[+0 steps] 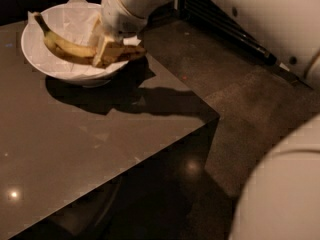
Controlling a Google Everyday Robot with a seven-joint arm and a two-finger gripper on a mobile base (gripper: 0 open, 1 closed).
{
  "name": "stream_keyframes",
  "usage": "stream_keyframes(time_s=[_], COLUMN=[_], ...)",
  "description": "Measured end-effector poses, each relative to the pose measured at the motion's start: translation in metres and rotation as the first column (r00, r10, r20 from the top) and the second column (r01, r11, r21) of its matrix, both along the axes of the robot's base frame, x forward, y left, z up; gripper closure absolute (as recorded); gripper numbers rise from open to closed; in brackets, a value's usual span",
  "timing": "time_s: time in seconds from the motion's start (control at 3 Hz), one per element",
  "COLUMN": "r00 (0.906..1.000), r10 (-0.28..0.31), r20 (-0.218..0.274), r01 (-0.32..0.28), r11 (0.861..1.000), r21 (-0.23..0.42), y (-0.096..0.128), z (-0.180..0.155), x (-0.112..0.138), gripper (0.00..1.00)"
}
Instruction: Pick banana from white bowl
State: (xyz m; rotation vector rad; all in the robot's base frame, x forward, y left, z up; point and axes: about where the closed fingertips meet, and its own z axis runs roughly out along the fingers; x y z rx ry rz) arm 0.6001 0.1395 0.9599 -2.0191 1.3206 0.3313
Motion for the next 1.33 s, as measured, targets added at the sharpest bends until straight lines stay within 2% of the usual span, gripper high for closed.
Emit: stream_keyframes(time_s=[0.33, 0.67, 1.0, 1.33], r00=[0.9962, 0.9853, 0.9853, 0.9740], r10=[-0.049, -0.086, -0.085, -0.113], r20=[-0.072, -0.147, -0.148, -0.196], r01=[0.051, 0.087, 0.086, 0.111], r11=[0.998, 0.996, 0.996, 0.994], r21=[0.025, -0.001, -0.001, -0.023], y=[-0.009, -0.021, -0.021, -0.029], z=[-0.021, -0.042, -0.042, -0.048], x=[-0.038, -0.071, -0.072, -0.094], gripper=[1.00, 1.00, 1.00, 1.00])
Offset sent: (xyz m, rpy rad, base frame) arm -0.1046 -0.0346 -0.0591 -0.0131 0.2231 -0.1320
